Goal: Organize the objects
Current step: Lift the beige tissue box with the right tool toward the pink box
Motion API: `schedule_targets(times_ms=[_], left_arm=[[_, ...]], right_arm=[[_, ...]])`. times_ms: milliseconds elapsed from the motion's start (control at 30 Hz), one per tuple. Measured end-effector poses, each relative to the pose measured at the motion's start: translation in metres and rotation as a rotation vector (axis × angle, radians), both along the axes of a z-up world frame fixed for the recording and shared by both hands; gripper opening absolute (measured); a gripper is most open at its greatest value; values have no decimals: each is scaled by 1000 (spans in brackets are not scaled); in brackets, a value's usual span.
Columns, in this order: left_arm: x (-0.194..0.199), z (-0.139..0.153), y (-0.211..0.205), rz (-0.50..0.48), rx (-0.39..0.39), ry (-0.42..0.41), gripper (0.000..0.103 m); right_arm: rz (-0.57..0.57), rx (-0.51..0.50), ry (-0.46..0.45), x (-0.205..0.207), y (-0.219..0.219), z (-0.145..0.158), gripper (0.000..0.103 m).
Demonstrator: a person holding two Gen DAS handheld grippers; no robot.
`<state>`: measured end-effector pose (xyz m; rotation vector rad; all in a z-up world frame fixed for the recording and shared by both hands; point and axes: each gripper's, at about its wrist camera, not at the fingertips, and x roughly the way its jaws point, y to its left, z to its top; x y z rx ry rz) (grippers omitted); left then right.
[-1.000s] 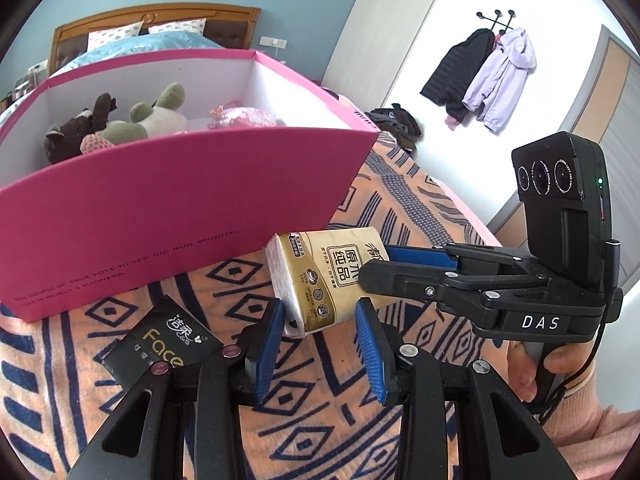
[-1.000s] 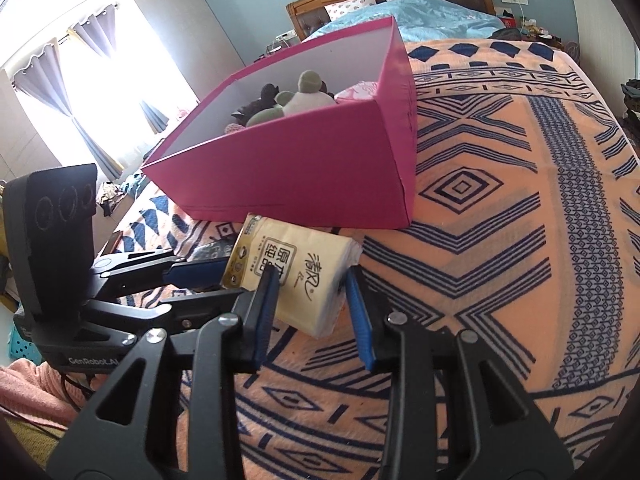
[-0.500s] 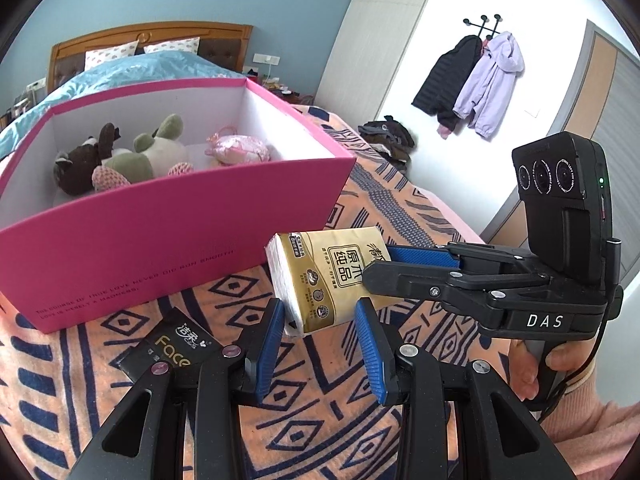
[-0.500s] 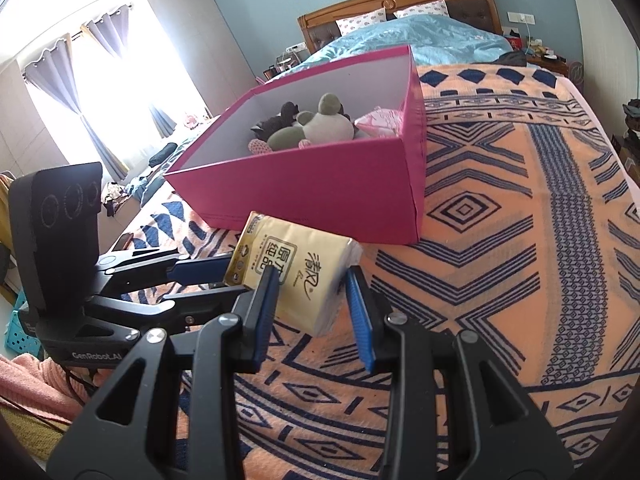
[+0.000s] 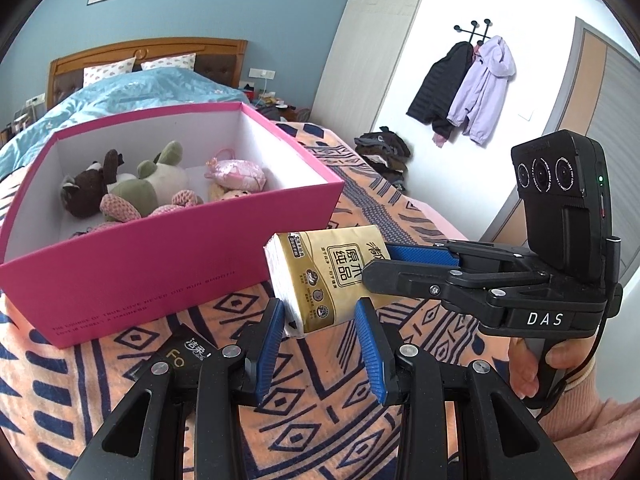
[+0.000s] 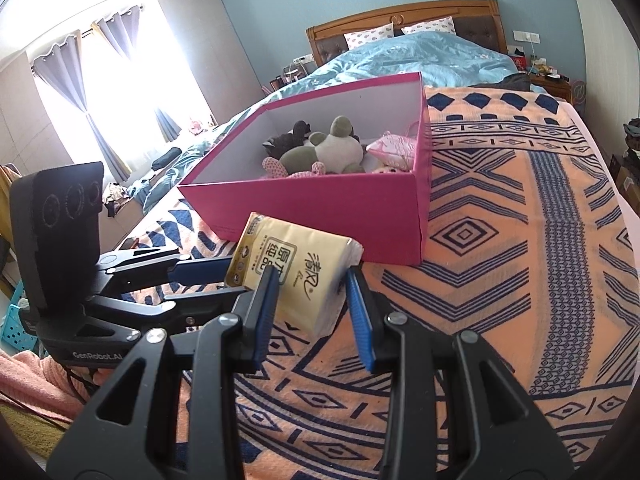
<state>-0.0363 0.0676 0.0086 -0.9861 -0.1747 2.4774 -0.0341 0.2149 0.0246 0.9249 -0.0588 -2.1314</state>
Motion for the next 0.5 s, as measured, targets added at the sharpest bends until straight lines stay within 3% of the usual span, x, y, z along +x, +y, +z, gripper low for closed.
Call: schedule_targets(times_ms=[500], left_arm=[[1, 10, -3, 2, 4, 29, 36]], right_arm=[[7, -8, 34, 3, -1, 12, 38]])
